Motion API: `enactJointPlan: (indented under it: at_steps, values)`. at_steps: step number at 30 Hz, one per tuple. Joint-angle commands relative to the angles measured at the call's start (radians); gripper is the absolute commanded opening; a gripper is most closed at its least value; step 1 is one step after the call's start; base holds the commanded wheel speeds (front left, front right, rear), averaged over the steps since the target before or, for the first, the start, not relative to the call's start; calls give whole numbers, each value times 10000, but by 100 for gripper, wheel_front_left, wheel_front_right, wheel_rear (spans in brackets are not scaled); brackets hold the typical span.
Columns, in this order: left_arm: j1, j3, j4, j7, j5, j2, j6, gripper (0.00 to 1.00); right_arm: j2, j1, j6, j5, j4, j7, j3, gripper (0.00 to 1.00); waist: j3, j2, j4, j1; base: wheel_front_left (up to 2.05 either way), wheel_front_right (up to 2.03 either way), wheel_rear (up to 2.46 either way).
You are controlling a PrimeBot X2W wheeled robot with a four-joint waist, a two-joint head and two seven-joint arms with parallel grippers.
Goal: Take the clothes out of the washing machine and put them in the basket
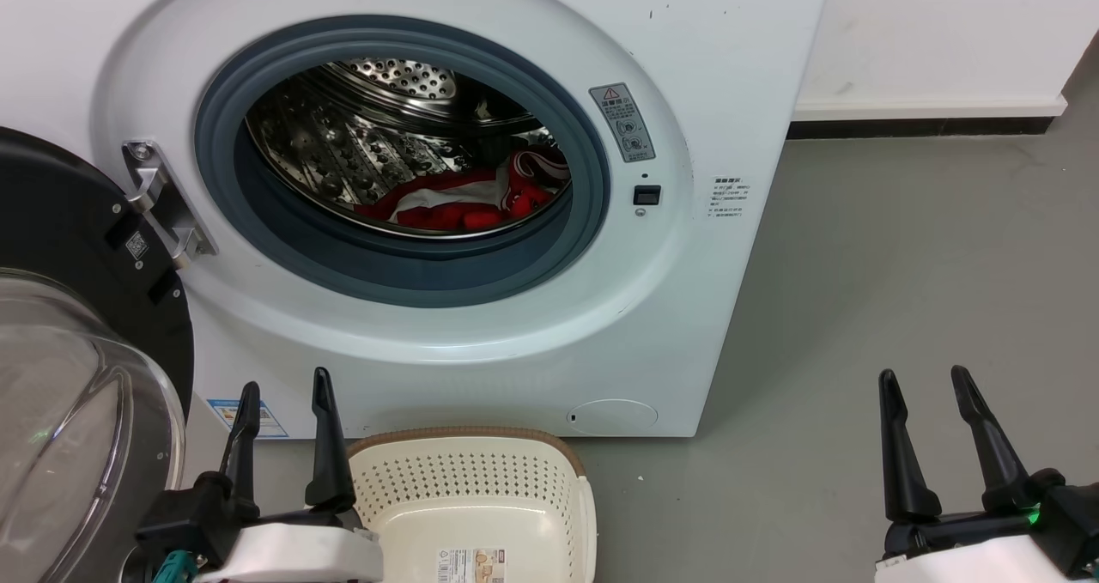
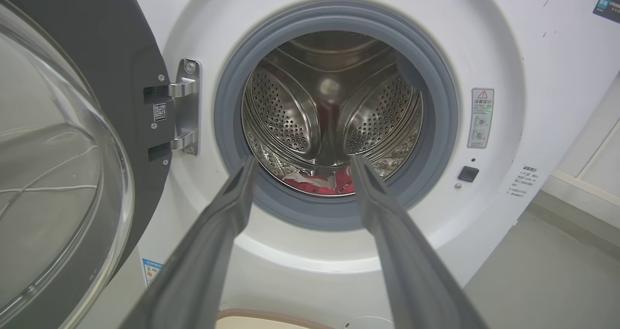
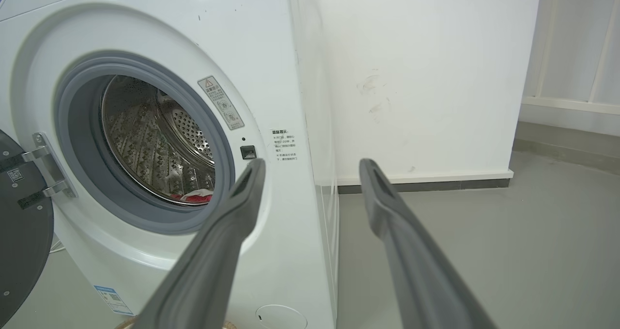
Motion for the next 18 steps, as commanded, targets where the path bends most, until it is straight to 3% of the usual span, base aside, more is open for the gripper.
enactJointPlan:
  at_steps: [1, 18]
  values:
    - [72, -11, -119, -87, 242, 36, 43, 100, -37, 118, -3, -290, -139, -106, 25, 100, 3, 0, 2, 0, 0, 0, 0]
    - [281, -39, -236, -391, 1244, 43, 56, 100, -36, 361, -3, -1525, -378, -398, 122, 100, 11, 0, 5, 0, 0, 0, 0]
